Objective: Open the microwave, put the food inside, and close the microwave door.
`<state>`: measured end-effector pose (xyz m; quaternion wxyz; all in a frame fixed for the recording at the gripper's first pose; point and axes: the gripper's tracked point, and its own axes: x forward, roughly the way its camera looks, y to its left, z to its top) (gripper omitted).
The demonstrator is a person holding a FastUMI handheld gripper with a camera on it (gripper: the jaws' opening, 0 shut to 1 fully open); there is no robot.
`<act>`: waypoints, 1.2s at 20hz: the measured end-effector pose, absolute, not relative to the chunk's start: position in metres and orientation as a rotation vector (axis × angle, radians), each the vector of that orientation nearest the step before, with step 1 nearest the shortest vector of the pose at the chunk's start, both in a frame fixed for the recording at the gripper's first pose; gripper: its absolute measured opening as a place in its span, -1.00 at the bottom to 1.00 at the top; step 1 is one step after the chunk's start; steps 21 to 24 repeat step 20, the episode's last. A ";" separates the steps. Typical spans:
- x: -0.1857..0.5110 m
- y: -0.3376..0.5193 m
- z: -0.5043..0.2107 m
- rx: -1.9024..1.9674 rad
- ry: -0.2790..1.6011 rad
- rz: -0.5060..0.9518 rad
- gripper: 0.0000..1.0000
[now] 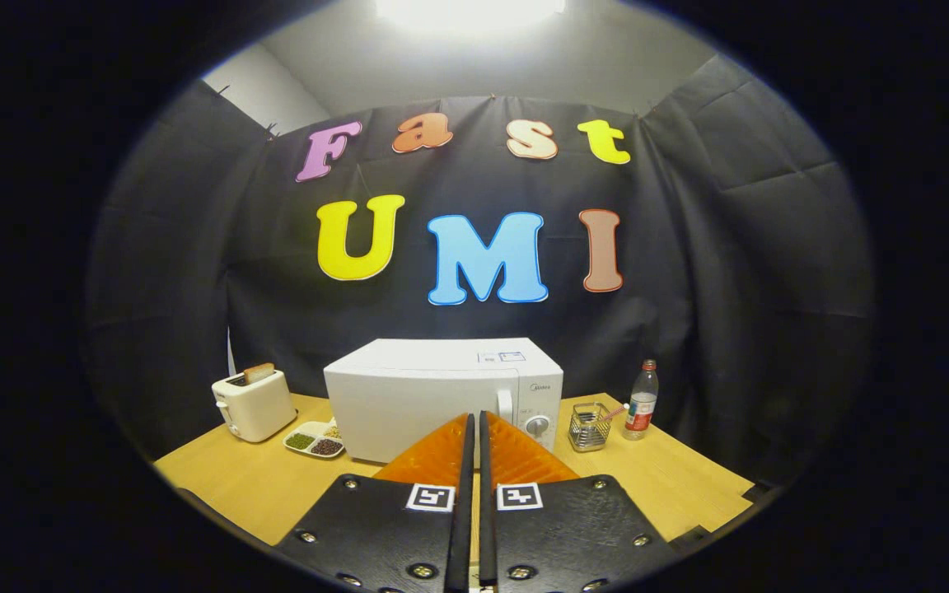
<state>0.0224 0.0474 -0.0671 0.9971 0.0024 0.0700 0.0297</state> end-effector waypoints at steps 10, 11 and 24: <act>-0.049 0.047 -0.046 -0.015 0.069 0.031 0.93; -0.052 0.048 -0.043 -0.018 0.066 0.034 0.93; -0.060 0.051 -0.027 -0.017 0.043 0.022 0.93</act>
